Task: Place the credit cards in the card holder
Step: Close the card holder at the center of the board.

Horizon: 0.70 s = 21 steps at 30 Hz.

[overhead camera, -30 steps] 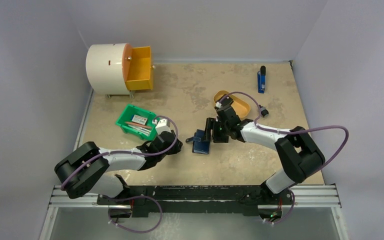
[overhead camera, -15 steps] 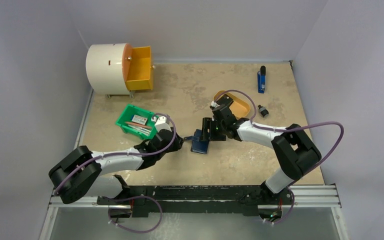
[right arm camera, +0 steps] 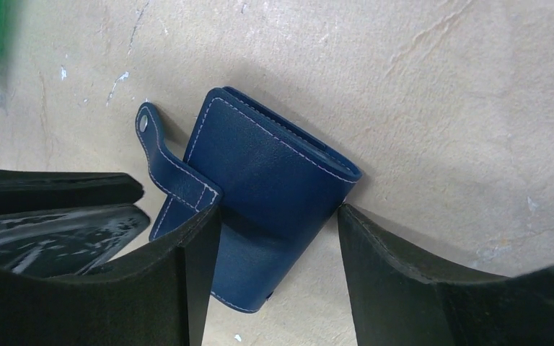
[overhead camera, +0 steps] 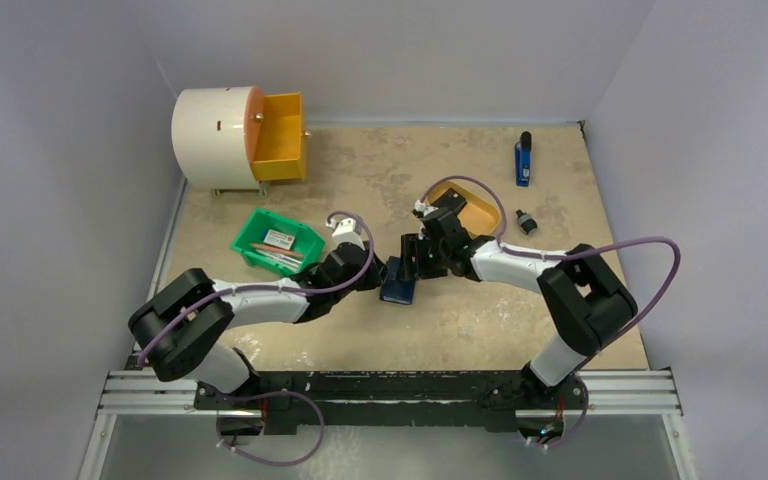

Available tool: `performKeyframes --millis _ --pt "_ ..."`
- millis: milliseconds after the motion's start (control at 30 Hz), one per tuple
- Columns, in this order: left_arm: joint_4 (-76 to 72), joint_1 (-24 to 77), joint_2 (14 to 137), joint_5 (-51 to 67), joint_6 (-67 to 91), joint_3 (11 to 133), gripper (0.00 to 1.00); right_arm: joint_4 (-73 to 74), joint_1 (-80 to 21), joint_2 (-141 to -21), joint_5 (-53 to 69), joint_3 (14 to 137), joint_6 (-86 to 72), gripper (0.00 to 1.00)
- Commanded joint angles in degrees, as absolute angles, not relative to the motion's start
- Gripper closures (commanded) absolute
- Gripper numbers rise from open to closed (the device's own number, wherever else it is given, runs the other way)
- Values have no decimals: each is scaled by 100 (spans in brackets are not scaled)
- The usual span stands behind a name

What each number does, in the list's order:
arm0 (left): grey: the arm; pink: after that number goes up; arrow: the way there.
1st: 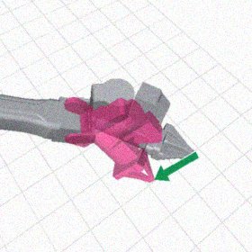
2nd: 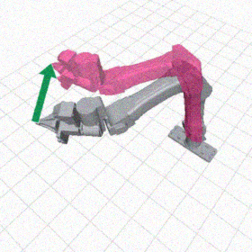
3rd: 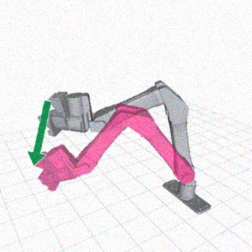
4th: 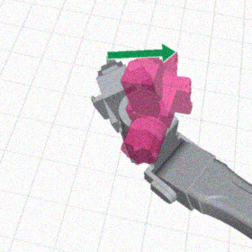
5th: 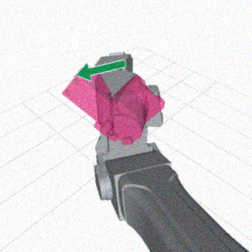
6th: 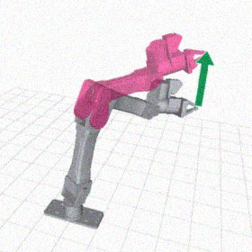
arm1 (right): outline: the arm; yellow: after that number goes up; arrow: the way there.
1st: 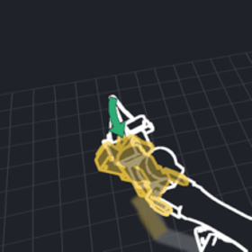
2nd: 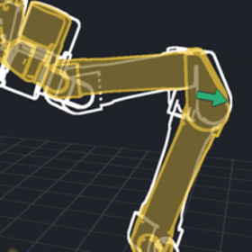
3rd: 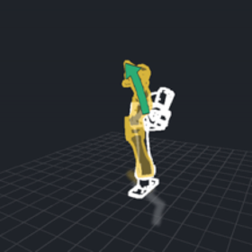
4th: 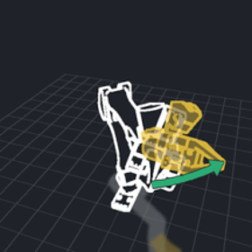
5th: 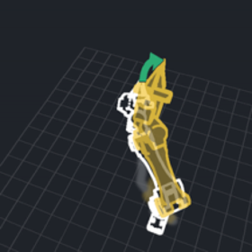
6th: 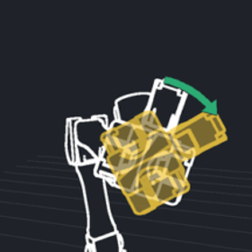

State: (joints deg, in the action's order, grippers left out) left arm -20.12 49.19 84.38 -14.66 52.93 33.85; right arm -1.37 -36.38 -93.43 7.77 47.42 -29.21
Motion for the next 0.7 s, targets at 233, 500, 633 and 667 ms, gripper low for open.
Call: performKeyframes --millis 233,500,633,667 --pt "-2436 4928 8776 -1360 5385 3177 81 162 -3667 -9699 795 5149 -2049 36" --pt "-2355 4926 9059 -1482 5454 3167 84 299 -3668 -9492 869 5161 -2149 35" --pt "-2162 4923 9103 -1675 5485 3176 87 436 -3666 -9272 924 5120 -2345 32" --pt "-2113 4922 9112 -1715 5490 3177 88 483 -3672 -9217 997 5092 -2419 31"
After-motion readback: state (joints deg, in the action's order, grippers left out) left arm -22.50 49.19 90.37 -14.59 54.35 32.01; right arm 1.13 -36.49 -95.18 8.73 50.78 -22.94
